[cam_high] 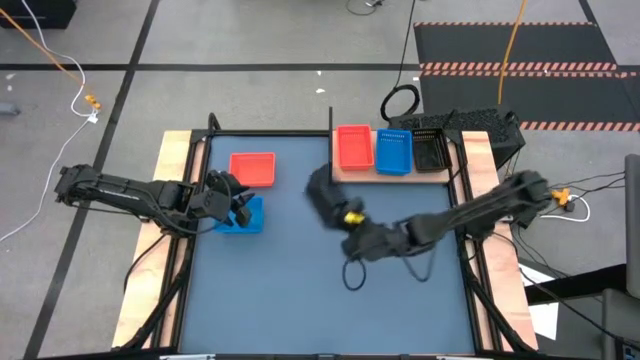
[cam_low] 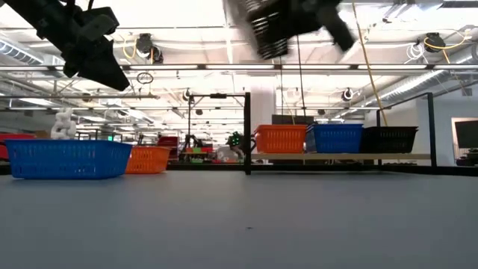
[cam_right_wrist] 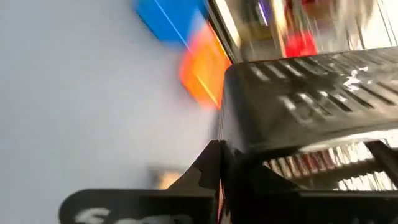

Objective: Stack baskets on shelf by color
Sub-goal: Put the black basket on the shelf

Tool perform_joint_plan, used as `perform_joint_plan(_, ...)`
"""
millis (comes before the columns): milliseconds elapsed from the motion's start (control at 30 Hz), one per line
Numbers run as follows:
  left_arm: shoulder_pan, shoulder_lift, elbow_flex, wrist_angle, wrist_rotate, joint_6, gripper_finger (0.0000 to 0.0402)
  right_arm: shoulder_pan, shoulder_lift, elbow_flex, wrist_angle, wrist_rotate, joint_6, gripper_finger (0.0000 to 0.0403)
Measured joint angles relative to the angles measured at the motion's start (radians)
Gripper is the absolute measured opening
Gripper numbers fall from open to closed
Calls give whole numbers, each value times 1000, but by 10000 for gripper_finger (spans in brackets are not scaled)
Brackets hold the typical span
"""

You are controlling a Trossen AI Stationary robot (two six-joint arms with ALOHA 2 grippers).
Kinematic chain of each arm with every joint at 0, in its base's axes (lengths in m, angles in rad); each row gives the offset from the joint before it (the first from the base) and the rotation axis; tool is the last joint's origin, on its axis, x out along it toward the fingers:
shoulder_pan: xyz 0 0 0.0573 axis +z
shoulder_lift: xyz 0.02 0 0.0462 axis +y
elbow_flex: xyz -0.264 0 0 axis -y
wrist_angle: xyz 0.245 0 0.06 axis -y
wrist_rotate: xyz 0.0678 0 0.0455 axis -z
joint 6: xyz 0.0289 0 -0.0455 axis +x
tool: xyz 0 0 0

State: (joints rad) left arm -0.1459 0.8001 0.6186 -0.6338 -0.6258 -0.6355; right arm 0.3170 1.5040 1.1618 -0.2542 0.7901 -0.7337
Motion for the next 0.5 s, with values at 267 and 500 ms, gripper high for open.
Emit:
perform_joint_plan(267, 0, 0, 0, 36, 0, -35, 127, -163, -154, 248, -886, -16, 616, 1)
perform_joint_plan(500, -2, 13, 0, 71, 0, -20, 127, -499, -176, 218, -1278, -147, 596, 1)
